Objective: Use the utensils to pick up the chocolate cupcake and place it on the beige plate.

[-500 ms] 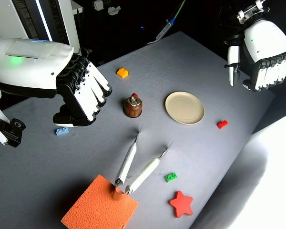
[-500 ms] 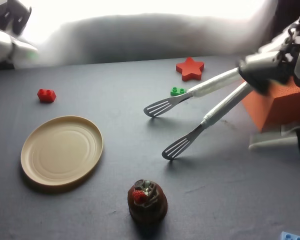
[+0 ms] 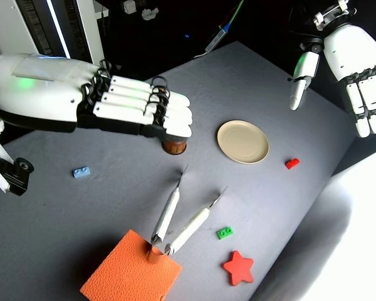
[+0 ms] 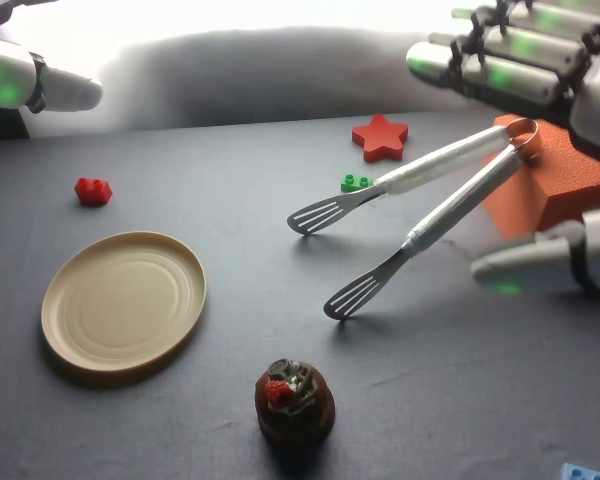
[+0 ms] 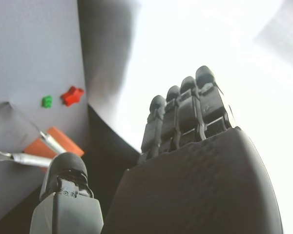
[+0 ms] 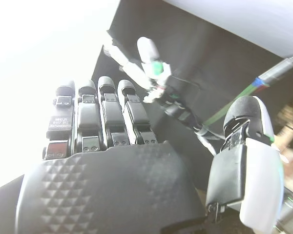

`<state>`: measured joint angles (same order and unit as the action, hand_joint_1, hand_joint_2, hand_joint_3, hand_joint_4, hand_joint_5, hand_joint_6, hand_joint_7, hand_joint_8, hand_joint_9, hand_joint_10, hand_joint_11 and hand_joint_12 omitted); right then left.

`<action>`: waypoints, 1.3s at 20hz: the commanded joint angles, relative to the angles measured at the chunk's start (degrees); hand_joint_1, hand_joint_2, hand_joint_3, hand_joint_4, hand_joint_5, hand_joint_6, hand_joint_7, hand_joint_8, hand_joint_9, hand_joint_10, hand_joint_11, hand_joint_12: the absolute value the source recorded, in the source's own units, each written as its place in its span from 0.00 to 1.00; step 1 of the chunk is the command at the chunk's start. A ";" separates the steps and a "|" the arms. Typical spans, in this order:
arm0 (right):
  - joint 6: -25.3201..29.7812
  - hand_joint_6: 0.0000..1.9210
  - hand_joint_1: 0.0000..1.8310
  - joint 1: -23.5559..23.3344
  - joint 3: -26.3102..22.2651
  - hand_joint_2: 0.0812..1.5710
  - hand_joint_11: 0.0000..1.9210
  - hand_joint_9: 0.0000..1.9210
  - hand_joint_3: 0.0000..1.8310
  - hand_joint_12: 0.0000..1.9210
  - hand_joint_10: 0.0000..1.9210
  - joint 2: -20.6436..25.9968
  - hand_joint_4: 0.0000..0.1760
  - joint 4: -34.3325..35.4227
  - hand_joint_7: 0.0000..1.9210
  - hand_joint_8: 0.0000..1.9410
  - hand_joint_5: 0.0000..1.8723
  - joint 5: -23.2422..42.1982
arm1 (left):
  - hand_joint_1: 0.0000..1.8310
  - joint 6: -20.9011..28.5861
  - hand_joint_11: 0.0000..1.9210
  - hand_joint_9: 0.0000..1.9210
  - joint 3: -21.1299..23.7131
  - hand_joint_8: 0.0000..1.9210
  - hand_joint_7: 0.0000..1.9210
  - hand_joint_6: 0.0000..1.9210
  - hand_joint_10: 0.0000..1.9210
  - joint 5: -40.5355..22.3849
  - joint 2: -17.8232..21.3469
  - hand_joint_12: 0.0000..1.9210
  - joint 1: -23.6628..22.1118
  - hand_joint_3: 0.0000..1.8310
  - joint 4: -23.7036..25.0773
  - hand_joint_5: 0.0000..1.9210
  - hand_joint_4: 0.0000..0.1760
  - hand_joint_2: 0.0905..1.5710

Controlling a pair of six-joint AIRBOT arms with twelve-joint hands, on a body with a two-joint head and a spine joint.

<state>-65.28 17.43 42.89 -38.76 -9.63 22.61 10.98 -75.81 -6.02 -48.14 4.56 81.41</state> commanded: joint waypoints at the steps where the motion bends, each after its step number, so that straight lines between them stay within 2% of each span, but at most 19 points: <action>1: -0.08 0.00 0.01 -1.12 0.50 0.57 0.00 0.01 0.00 0.09 0.00 -0.48 0.00 1.43 0.02 0.00 0.01 4.12 | 0.02 -0.07 0.00 0.02 -0.53 0.00 0.03 0.00 0.00 -0.41 0.28 0.06 -0.88 0.00 -0.51 0.04 0.00 0.69; 3: -0.07 0.00 0.02 -2.49 3.18 0.57 0.00 0.01 0.00 0.07 0.00 -3.24 0.00 2.96 0.01 0.00 0.01 -0.09 | 0.02 -0.07 0.00 0.02 -0.65 0.00 0.03 0.00 0.00 -0.56 0.09 0.06 -0.91 0.00 -0.51 0.04 0.00 0.69; 4: -0.06 0.00 0.02 -2.70 4.43 0.57 0.00 0.01 0.00 0.08 0.00 -4.32 0.00 2.98 0.01 0.00 0.01 -0.53 | 0.03 -0.07 0.00 0.03 -0.77 0.00 0.04 0.00 0.00 -0.56 -0.06 0.09 -0.91 0.00 -0.52 0.05 0.00 0.68; 6: -0.05 0.00 0.03 -2.88 7.42 0.57 0.00 0.01 0.00 0.10 0.00 -7.37 0.00 3.03 0.02 0.00 0.01 -1.95 | 0.04 -0.07 0.00 0.02 -0.89 0.00 0.04 0.00 0.00 -0.57 -0.18 0.08 -0.90 0.00 -0.58 0.06 0.00 0.68; 9: -0.06 0.00 0.05 -3.27 12.02 0.57 0.00 0.00 0.00 0.08 0.00 -12.38 0.00 6.03 0.00 0.00 0.00 -7.39 | 0.02 -0.07 0.00 0.03 -1.08 0.00 0.04 0.00 0.00 -1.07 -0.19 0.11 -0.91 0.00 -0.61 0.06 0.00 0.68; 15: -0.06 0.00 0.07 -3.73 18.58 0.57 0.00 0.01 0.00 0.10 0.00 -18.52 0.00 8.08 0.02 0.00 0.01 -9.60 | 0.03 -0.08 0.00 0.02 -1.11 0.00 0.03 0.00 0.00 -1.12 -0.29 0.08 -0.72 0.00 -0.58 0.04 0.00 0.69; 16: -0.04 0.00 0.08 -4.59 20.39 0.57 0.00 0.02 0.00 0.11 0.00 -20.60 0.00 8.29 0.02 0.00 0.01 -14.02 | 0.02 -0.08 0.00 0.02 -1.05 0.00 0.02 0.00 0.00 -1.05 -0.23 0.07 -0.66 0.00 -0.54 0.03 0.00 0.69; 19: 0.04 0.00 0.10 -5.33 21.55 0.56 0.00 0.02 0.00 0.12 0.00 -21.85 0.00 8.30 0.02 0.00 0.02 -17.86 | 0.03 -0.08 0.00 0.02 -0.86 0.00 0.02 0.00 0.00 -0.93 -0.19 0.06 -0.70 0.00 0.15 0.03 0.00 0.69; 20: 0.38 0.00 0.13 -6.06 21.63 0.57 0.00 0.01 0.00 0.10 0.00 -21.94 0.00 8.30 0.01 0.00 0.01 -19.37 | 0.02 -0.08 0.00 0.02 -0.85 0.00 0.02 0.00 0.00 -0.93 -0.21 0.06 -0.76 0.00 0.36 0.03 0.00 0.69; 21: 0.69 0.00 0.16 -6.83 21.62 0.56 0.00 0.01 0.00 0.12 0.00 -21.95 0.00 8.31 0.01 0.00 0.01 -20.04 | 0.03 -0.08 0.00 0.01 -0.85 0.00 0.02 0.00 0.00 -0.93 -0.22 0.03 -0.83 0.00 0.48 0.03 0.00 0.70; 23: 0.76 0.00 0.18 -8.26 21.68 0.55 0.00 0.02 0.00 0.12 0.00 -21.90 0.00 8.31 0.02 0.00 0.01 -21.38 | 0.04 -0.08 0.01 0.02 -0.85 0.00 0.02 0.00 0.00 -0.75 -0.29 0.02 -0.97 0.00 0.50 0.04 0.00 0.69; 26: 0.76 0.00 0.26 -9.46 21.71 0.59 0.00 0.01 0.01 0.12 0.00 -22.02 0.00 8.32 0.01 0.00 0.01 -23.36 | 0.03 -0.08 0.01 0.02 -0.76 0.00 0.02 0.00 0.00 -0.48 -0.34 0.03 -1.15 0.00 0.88 0.04 0.00 0.69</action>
<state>-64.64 8.71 64.45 -61.08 -1.50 -5.54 11.00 -76.40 -6.76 -48.84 4.27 82.65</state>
